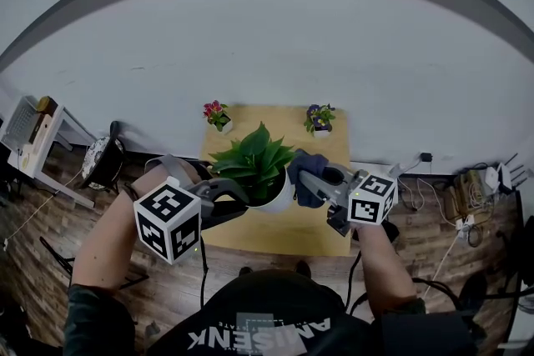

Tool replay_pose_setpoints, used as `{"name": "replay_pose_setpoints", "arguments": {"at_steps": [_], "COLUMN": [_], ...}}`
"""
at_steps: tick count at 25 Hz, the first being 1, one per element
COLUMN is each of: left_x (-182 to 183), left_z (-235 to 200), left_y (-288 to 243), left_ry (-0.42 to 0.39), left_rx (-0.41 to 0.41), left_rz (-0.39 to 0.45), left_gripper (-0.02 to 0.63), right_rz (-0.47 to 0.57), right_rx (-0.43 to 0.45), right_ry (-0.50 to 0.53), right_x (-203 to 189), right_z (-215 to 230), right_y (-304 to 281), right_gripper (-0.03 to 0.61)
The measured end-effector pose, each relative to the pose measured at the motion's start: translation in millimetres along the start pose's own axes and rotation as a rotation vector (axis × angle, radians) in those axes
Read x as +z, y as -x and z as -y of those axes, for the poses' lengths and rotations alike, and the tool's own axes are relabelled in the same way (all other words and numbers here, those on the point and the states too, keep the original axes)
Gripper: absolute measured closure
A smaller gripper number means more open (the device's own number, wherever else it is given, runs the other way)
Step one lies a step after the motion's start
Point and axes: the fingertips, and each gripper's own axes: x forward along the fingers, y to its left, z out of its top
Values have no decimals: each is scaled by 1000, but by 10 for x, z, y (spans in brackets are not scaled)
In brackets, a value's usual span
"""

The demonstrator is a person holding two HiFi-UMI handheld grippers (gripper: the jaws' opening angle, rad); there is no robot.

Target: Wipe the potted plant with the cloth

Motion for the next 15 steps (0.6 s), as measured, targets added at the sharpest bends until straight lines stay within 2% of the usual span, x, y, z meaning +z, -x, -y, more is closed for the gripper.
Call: {"name": "replay_pose_setpoints", "arguments": {"at_steps": [8, 11, 15], "left_x": [11, 47, 61], "left_z": [11, -13, -26], "left_y": [24, 40, 40], "left_ry": [-37, -42, -38], "left_rx": [-3, 11, 25], "left_rz": [14, 14, 3], "left_gripper": [601, 601, 601], "right_rz": [141, 129, 106], "right_rx": [95, 120, 131], "right_ry": [119, 136, 111], "right_x": [974, 1031, 873], "right_z": [-323, -396, -386], "right_y": [-281, -345, -366], "right_gripper": [532, 532, 532]}}
